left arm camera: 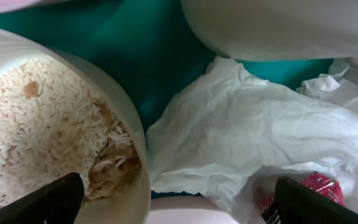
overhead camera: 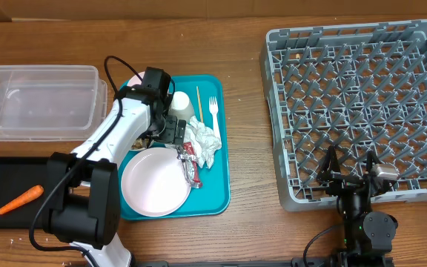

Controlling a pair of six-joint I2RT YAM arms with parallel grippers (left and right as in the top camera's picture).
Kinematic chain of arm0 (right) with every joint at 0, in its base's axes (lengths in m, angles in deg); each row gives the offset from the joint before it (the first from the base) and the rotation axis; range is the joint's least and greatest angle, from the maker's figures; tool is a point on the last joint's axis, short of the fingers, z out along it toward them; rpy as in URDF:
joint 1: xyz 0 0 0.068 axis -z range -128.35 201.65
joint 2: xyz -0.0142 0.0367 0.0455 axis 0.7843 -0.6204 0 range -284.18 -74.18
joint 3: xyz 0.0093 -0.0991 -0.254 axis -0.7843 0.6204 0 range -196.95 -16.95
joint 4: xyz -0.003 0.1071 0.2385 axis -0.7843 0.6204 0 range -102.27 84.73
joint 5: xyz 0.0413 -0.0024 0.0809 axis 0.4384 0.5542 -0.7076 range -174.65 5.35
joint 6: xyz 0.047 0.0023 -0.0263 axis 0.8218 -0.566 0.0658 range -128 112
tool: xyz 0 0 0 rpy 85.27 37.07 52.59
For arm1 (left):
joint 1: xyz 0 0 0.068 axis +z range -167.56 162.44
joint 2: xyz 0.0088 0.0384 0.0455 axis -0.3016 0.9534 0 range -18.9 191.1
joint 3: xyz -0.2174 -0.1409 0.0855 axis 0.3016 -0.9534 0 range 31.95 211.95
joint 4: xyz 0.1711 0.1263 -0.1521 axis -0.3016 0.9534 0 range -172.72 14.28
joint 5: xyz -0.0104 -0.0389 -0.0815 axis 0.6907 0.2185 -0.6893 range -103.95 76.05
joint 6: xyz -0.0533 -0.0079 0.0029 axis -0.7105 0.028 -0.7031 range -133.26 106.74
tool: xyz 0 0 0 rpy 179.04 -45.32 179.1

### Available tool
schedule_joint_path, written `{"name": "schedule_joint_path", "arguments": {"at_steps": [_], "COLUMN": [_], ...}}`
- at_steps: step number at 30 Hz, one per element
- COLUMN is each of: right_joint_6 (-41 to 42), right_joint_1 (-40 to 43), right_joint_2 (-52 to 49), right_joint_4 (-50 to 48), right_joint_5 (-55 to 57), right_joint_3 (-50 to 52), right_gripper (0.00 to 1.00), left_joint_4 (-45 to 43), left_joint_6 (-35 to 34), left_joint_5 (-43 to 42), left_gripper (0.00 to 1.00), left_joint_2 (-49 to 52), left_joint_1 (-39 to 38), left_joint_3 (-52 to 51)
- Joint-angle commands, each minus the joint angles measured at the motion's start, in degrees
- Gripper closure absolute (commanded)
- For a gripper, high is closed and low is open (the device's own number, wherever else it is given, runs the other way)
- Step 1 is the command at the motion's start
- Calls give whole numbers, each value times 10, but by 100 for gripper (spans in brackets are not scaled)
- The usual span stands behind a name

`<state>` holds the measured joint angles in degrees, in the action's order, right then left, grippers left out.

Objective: Sort waste into correct bins and load items into the dishwasher
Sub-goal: 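Move the left gripper to the rice bowl and grasp its rim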

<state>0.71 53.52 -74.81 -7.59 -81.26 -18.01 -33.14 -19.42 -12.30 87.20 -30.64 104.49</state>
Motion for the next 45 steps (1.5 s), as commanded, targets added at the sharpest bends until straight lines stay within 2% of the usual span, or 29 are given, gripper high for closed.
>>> {"name": "schedule_joint_path", "arguments": {"at_steps": [1, 5, 7, 11, 13, 16, 18, 20, 21, 23, 24, 31, 33, 35, 42, 45], "right_joint_6": [-4, -4, -4, -4, -4, -4, -4, -4, -4, -4, -4, -4, -4, -4, -4, -4], "right_joint_1": [0, 0, 0, 0, 0, 0, 0, 0, 0, 0, 0, 0, 0, 0, 0, 0], "right_joint_2": [5, 5, 5, 5, 5, 5, 5, 5, 5, 5, 5, 5, 5, 5, 5, 5], "right_joint_4": [-3, -3, -3, -3, -3, -3, -3, -3, -3, -3, -3, -3, -3, -3, -3, -3], "right_joint_5": [4, 4, 4, 4, 4, 4, 4, 4, 4, 4, 4, 4, 4, 4, 4, 4], "right_joint_3": [6, 6, 6, 6, 6, 6, 6, 6, 6, 6, 6, 6, 6, 6, 6, 6], "right_gripper": [0, 0, 0, 0, 0, 0, 0, 0, 0, 0, 0, 0, 0, 0, 0, 0], "left_joint_4": [-12, -15, -13, -8, -5, -5, -5, -5, -5, -5, -6, -33, -36, -39, -45, -51], "left_joint_6": [15, 15, 14, 13, 13, 13, 13, 13, 13, 16, 21, 19, 13, 7, -2, -3], "left_joint_5": [-11, -24, -31, -42, -42, -32, -17, -14, -14, -10, -10, -5, 11, 18, -16, -21], "left_gripper": [0, 2, 7, 9, 15, 17, 20, 31, 33, 32, 28, 30, 34, 44, 46, 50], "left_joint_2": [5, 5, 2, -22, -32, -31, -31, -31, -31, -31, -30, -30, -30, -30, -30, -30], "left_joint_1": [10, 19, 19, 19, 19, 20, 23, 32, 37, 44, 48, 52, 52, 52, 52, 52], "left_joint_3": [-1, 0, 0, 0, 0, -1, -1, -1, -1, -2, -3, -35, -35, -35, -34, -34]}}
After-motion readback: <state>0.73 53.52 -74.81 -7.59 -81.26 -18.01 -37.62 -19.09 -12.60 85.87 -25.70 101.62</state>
